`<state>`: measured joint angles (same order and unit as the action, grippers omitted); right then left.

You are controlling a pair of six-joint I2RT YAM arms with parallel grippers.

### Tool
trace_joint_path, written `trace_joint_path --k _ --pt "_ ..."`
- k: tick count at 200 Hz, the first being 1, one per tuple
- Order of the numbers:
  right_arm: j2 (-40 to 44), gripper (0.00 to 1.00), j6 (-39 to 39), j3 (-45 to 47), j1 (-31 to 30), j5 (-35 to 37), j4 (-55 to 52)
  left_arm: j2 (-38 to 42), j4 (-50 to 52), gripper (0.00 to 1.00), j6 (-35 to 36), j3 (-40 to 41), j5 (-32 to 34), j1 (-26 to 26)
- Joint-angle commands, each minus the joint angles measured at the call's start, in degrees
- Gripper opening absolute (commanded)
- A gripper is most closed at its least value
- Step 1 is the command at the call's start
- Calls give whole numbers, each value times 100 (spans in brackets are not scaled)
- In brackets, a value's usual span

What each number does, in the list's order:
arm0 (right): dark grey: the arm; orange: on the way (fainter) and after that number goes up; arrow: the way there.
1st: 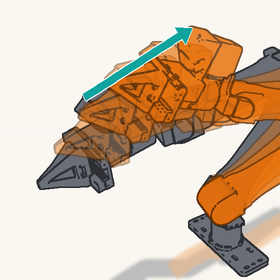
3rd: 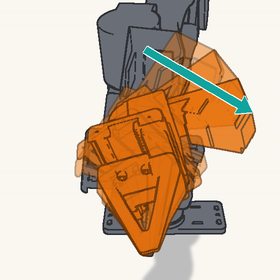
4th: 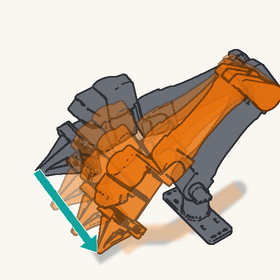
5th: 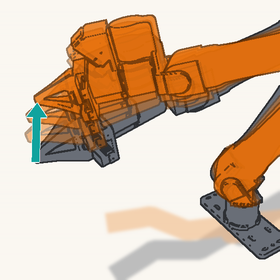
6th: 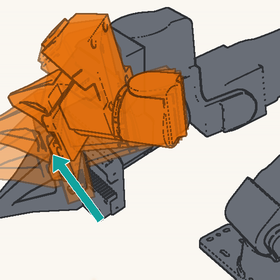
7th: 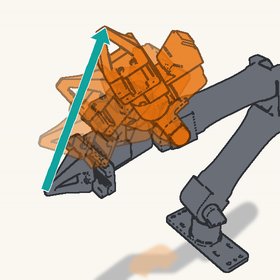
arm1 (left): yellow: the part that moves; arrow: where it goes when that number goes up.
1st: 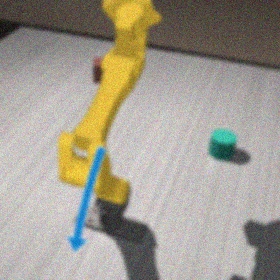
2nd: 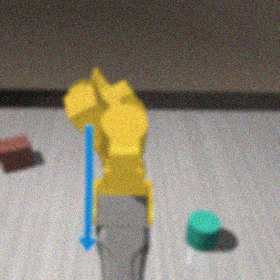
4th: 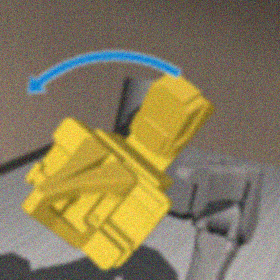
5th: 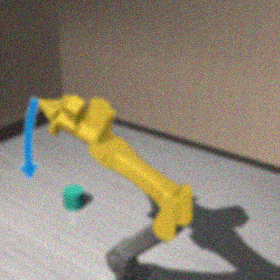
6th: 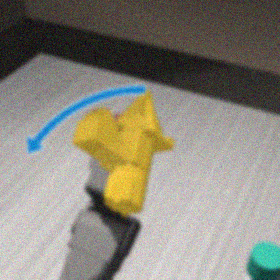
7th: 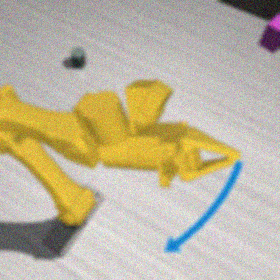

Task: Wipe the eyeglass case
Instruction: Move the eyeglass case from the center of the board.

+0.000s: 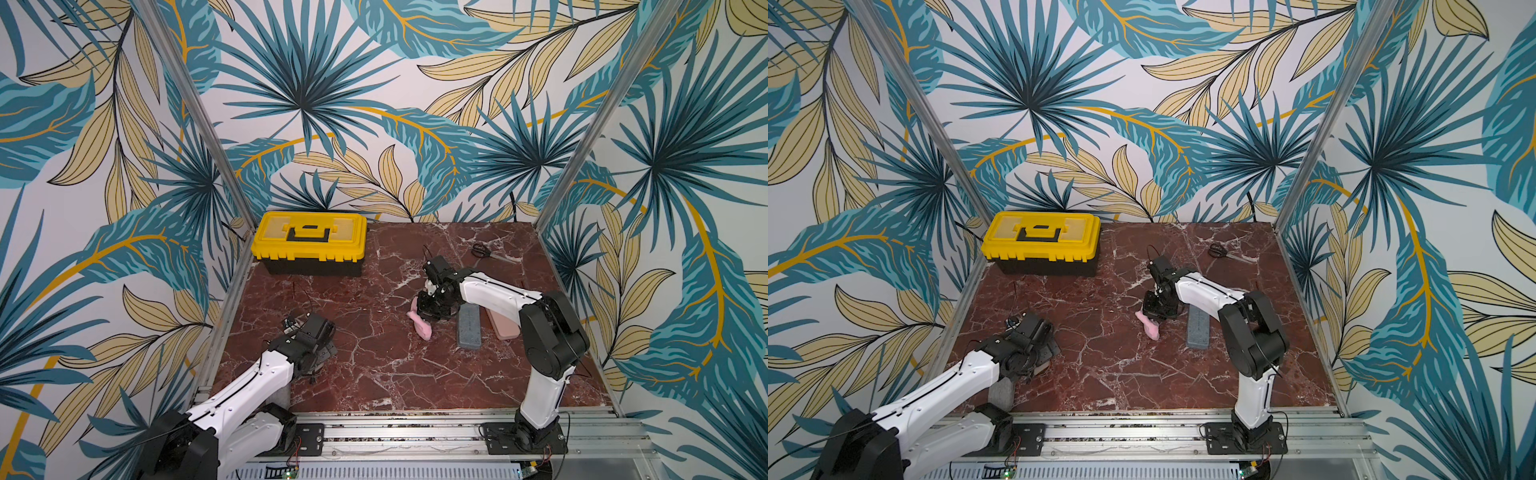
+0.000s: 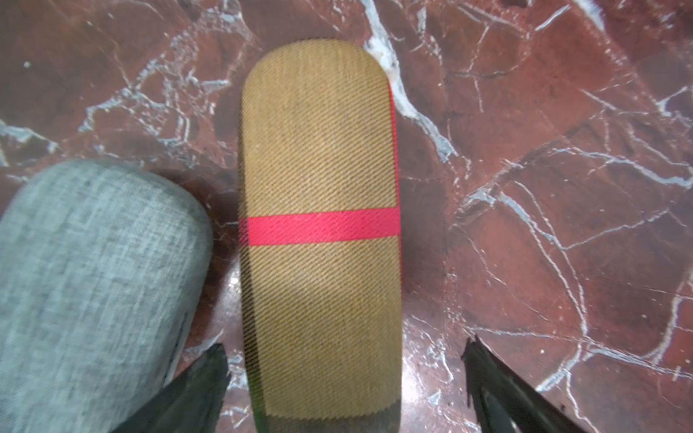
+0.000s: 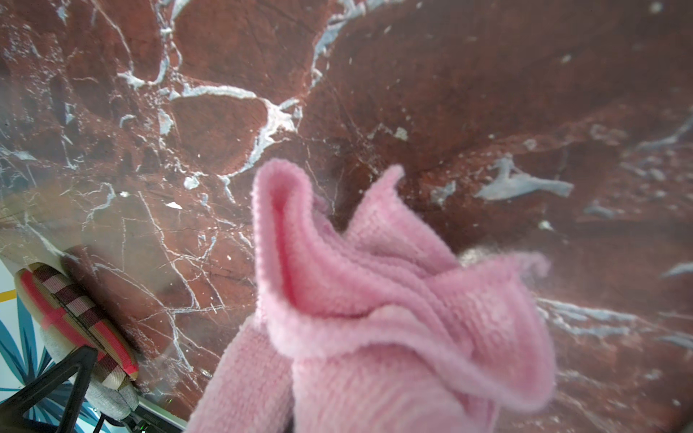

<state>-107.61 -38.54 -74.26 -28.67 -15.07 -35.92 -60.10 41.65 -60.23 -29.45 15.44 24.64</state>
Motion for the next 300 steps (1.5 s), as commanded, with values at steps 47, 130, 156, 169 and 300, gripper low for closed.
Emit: trace_joint_path --k 47,130,156,169,300 --pt "-1 0 -4 -62 -49 -45 -3 -385 -450 100 394 -8 -325 -609" --pt "48 0 0 9 -47 17 -18 -1400 -1169 80 723 -127 -923 -782" --pt "21 0 147 58 -29 73 -132 -1502 -1118 74 1157 -365 -1158 -771" --pt "-4 0 223 109 -8 111 -209 -1611 -989 72 1453 -570 -1175 -728" --pt "686 0 1167 1007 1091 867 -1124 -4495 -410 73 5002 -3717 -2491 1017"
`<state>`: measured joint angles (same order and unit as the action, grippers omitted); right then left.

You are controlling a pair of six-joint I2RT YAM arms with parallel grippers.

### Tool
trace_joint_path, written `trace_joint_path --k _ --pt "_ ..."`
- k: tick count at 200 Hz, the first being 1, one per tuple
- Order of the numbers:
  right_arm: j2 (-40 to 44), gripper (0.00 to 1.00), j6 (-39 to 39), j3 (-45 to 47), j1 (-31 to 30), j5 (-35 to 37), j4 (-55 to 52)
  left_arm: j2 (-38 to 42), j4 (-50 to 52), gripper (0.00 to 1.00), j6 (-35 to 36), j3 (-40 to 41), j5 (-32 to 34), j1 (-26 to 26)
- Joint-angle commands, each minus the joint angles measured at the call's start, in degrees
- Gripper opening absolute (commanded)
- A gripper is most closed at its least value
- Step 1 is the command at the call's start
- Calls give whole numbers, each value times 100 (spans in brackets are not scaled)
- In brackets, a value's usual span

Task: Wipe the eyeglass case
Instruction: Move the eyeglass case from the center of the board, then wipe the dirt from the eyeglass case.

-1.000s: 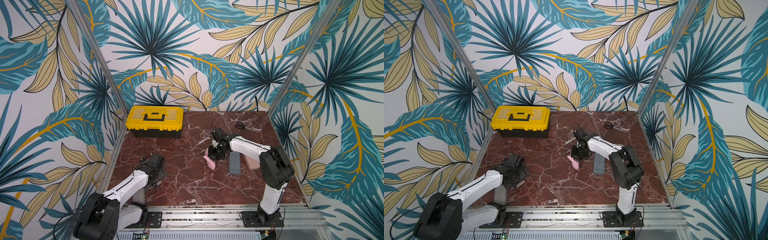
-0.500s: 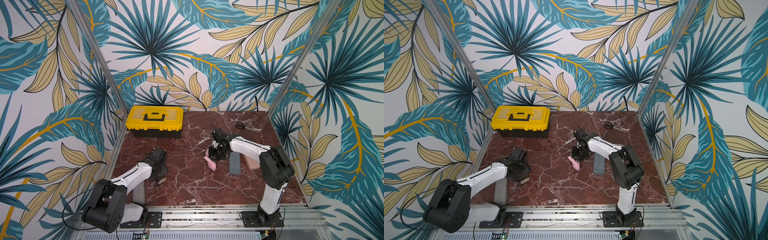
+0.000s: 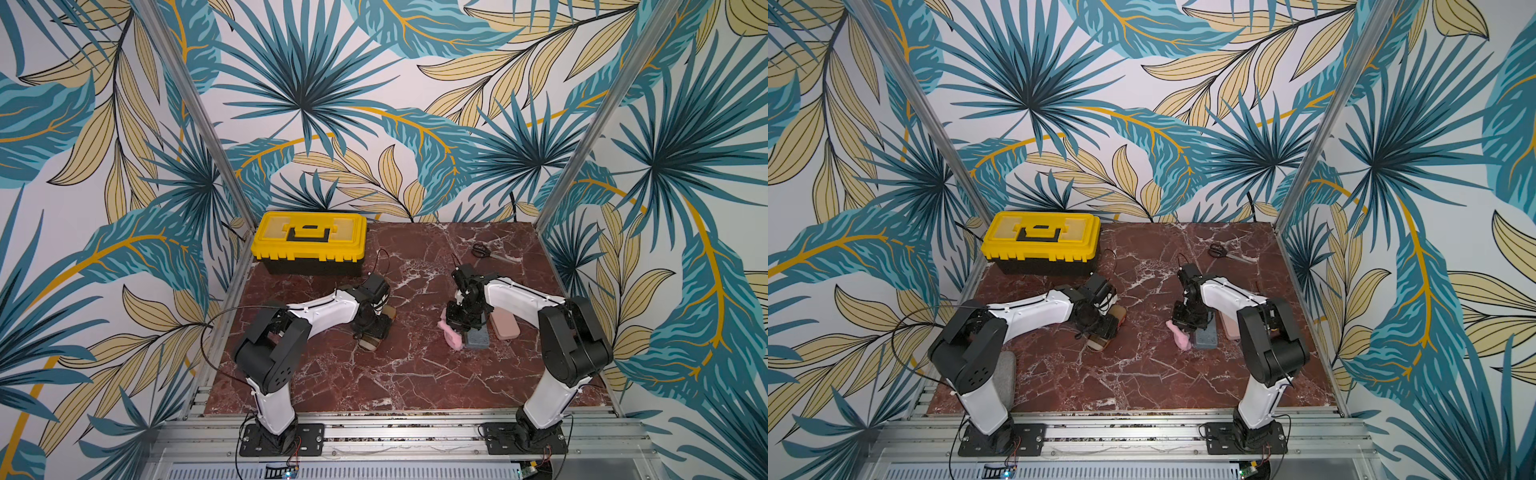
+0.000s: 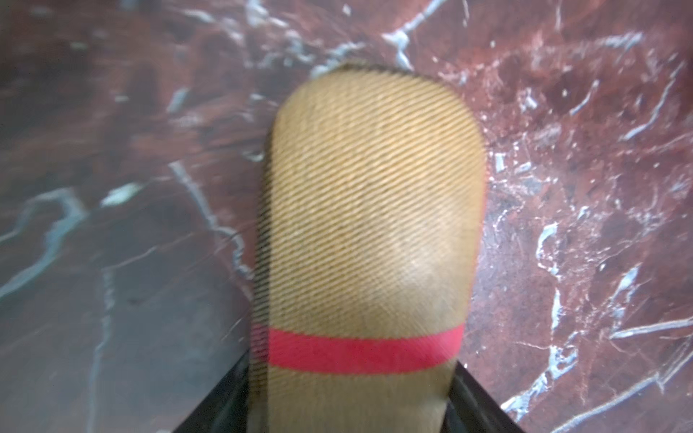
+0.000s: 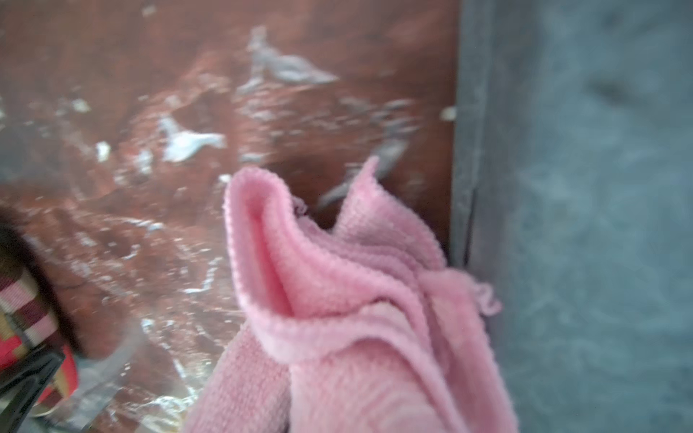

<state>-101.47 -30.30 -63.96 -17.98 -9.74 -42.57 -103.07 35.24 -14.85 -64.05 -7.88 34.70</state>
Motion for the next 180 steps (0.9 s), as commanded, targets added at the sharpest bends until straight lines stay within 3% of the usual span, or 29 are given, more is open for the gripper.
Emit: trace_joint_path --k 1,16,38,77,118,136,180 --pt "69 0 351 -34 22 333 -470 -206 243 73 469 -261 -156 15" --pt "40 0 469 -161 17 381 -672 -180 329 78 462 -269 -119 53" --pt "100 0 516 -358 -27 488 -876 125 273 95 265 78 -21 105" --pt "2 0 196 -851 -556 244 -750 1070 -802 97 -382 1265 155 195" --pt "-146 0 -73 -1252 -1341 429 -278 1707 -2343 91 -547 2330 453 195" --pt "-180 0 -210 -1363 -1587 504 -188 1844 -2941 84 -495 2715 334 195" --pt "-572 0 -1081 -1725 -2194 -126 267 1914 -4087 64 -274 3352 24 195"
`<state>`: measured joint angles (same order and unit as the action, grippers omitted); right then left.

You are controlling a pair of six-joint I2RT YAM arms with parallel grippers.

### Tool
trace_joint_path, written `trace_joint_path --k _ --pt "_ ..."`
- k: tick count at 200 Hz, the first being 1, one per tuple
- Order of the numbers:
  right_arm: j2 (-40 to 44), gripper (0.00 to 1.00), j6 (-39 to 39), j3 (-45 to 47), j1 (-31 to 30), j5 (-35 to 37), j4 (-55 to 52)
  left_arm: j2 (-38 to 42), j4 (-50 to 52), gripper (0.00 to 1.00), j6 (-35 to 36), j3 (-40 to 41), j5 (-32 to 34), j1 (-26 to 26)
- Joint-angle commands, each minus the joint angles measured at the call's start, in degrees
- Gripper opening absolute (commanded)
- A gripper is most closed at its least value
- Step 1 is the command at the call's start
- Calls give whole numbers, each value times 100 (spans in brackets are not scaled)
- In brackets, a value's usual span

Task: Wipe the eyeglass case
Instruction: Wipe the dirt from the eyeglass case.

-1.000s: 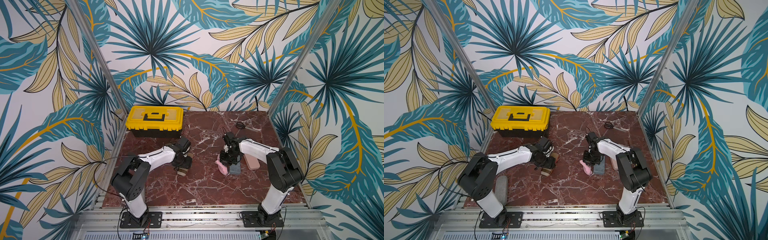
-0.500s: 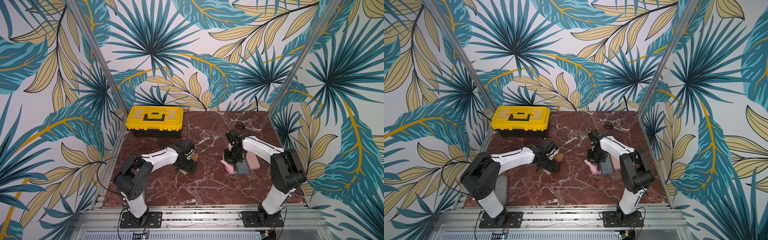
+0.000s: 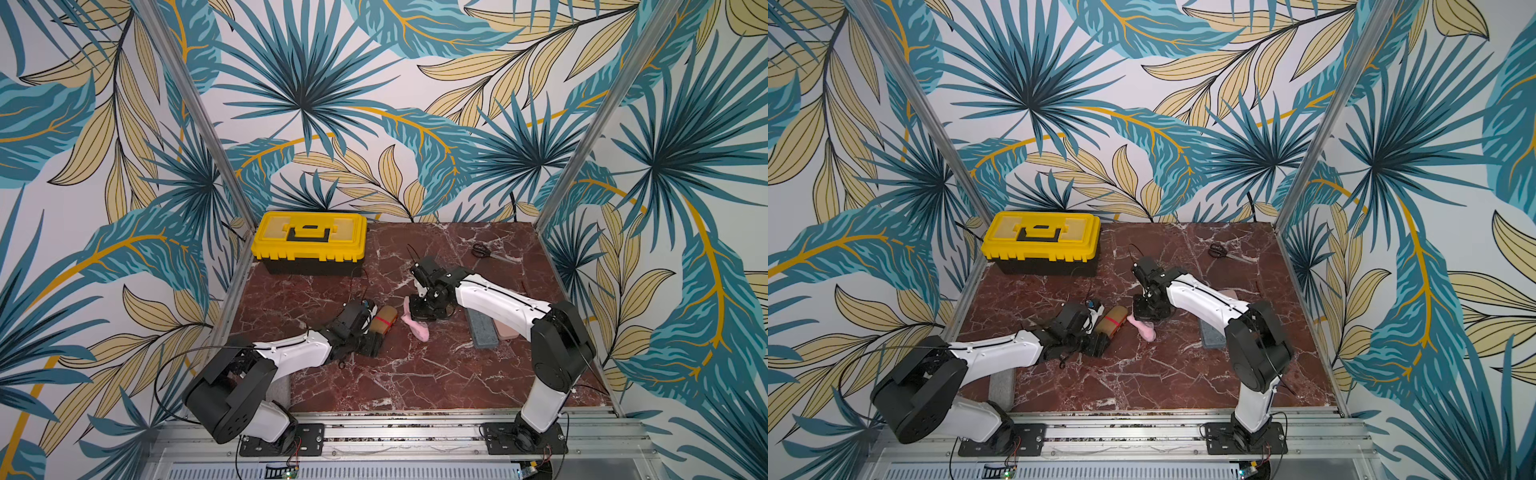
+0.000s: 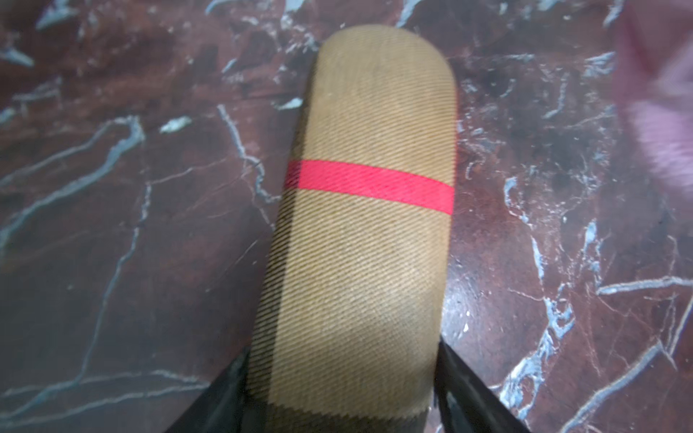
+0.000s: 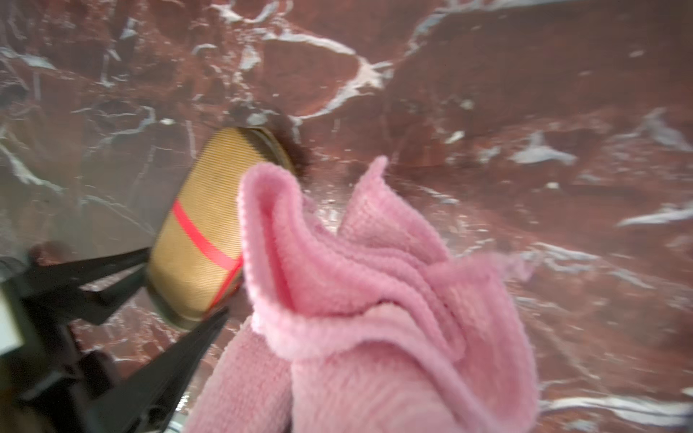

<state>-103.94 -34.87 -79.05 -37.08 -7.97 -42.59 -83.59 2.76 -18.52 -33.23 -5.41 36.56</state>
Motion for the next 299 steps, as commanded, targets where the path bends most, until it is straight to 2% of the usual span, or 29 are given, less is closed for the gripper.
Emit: trace_joint_path --k 1,42,61,77,90,99,119,133,146,164,174,187,200,212,223,237,249,268,299 --pt "-336 0 -647 -230 -305 -320 282 -34 -848 63 94 276 -228 9" --pt "-1080 0 -1251 -712 -610 -814 586 24 -1019 61 170 470 -311 7" --pt "-1557 0 -1049 -969 -451 -783 286 105 -1100 61 161 574 -330 13" --pt "-2002 0 -455 -1623 -282 182 -726 150 -1176 61 168 640 -312 21" --pt "-2285 0 61 -2249 -230 1558 -1476 150 -1208 60 187 667 -285 51" --pt "-2366 0 353 -2542 -235 2262 -1717 134 -1223 60 214 669 -268 92" --pt "-2328 0 875 -2935 -252 2778 -1928 106 -1187 59 273 652 -92 222" --pt "-2105 0 1178 -3004 -311 2436 -1882 119 -1147 58 281 651 113 330" --pt "-1883 0 1166 -2984 -338 1488 -1844 152 -1172 57 271 669 247 400" --pt "-1784 0 574 -2696 -422 -63 -1590 185 -1317 57 223 736 365 494" --pt "-1733 0 53 -2180 -487 -929 -1125 204 -1403 56 217 780 415 542" --pt "-1689 0 -401 -1597 -469 -1479 -480 220 -1461 56 230 800 497 627" --pt "-1724 0 -444 -1431 -320 -1302 -436 248 -1501 56 266 826 604 740" --pt "-1822 0 -221 -1486 -115 -771 -625 264 -1565 56 279 860 693 853" --pt "-2079 0 173 -1847 63 308 -1280 284 -1594 56 292 880 800 946" --pt "-2398 0 666 -2403 109 2164 -2032 262 -1605 55 297 889 831 1018" --pt "-2417 0 948 -2645 64 2924 -2282 244 -1604 54 307 898 1062 1063" --pt "-2020 0 1131 -2549 -30 2652 -2096 238 -1602 54 279 914 1117 1099" --pt "-1595 0 636 -2084 -277 1272 -1737 188 -1733 53 240 933 1152 1108"
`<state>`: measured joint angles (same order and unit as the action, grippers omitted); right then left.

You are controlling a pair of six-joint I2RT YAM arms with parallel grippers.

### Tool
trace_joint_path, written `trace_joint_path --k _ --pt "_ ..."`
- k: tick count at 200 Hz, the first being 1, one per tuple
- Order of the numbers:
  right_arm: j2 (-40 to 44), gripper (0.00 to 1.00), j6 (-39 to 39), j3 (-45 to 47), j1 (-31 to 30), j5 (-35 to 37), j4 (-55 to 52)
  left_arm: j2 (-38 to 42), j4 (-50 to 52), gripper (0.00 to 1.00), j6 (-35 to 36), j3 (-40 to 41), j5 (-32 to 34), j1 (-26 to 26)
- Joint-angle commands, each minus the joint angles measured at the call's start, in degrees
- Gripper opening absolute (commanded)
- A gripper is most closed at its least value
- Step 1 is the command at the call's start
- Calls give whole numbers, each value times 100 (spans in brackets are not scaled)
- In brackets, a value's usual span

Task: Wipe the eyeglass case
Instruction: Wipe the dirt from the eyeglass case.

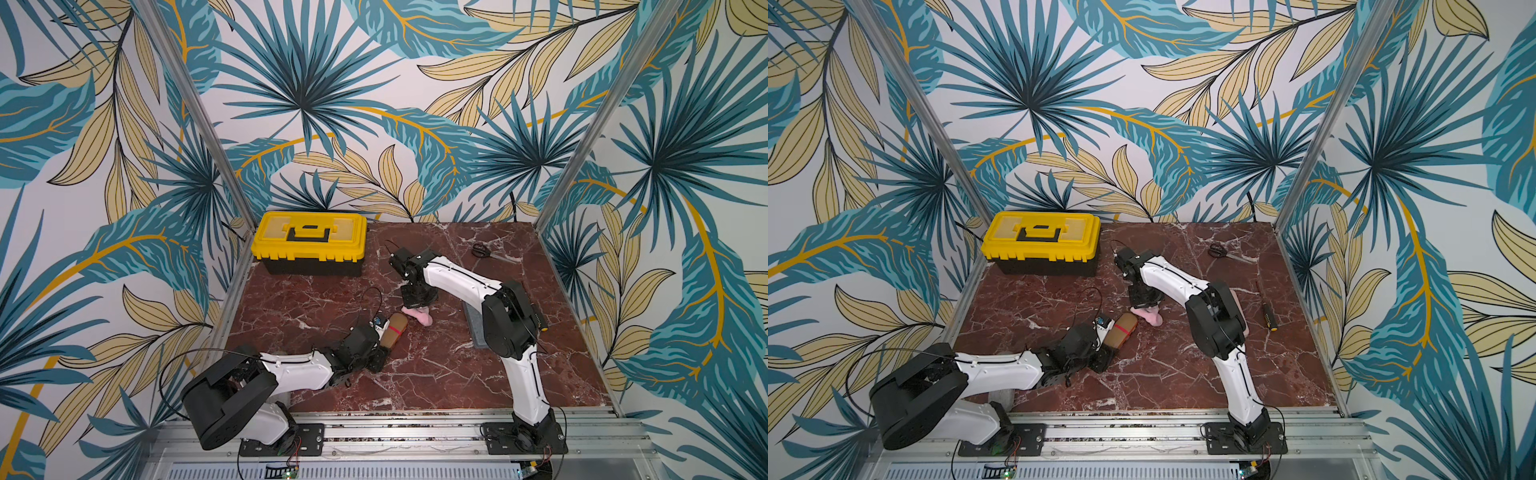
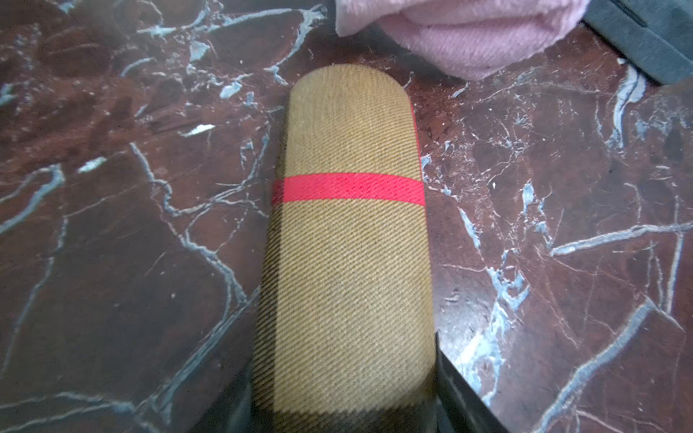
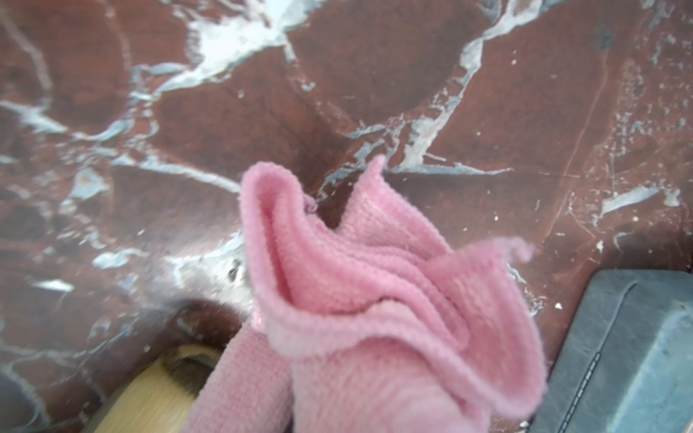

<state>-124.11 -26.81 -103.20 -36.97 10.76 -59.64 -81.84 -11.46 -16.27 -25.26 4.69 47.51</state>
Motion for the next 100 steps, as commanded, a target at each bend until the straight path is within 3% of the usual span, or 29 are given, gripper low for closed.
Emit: trace_joint_path --k 1,60,80,100 --pt "423 0 -195 351 -304 -628 -23 12 -316 53 12 131 135 13" --pt "858 0 -1677 1806 -721 -2936 1742 -147 -401 52 19 118 94 32" --pt "587 0 -1393 1645 -326 -2432 1548 -139 -385 52 46 100 67 53" --pt "58 0 -851 892 65 -845 638 -106 -385 51 56 126 62 75"
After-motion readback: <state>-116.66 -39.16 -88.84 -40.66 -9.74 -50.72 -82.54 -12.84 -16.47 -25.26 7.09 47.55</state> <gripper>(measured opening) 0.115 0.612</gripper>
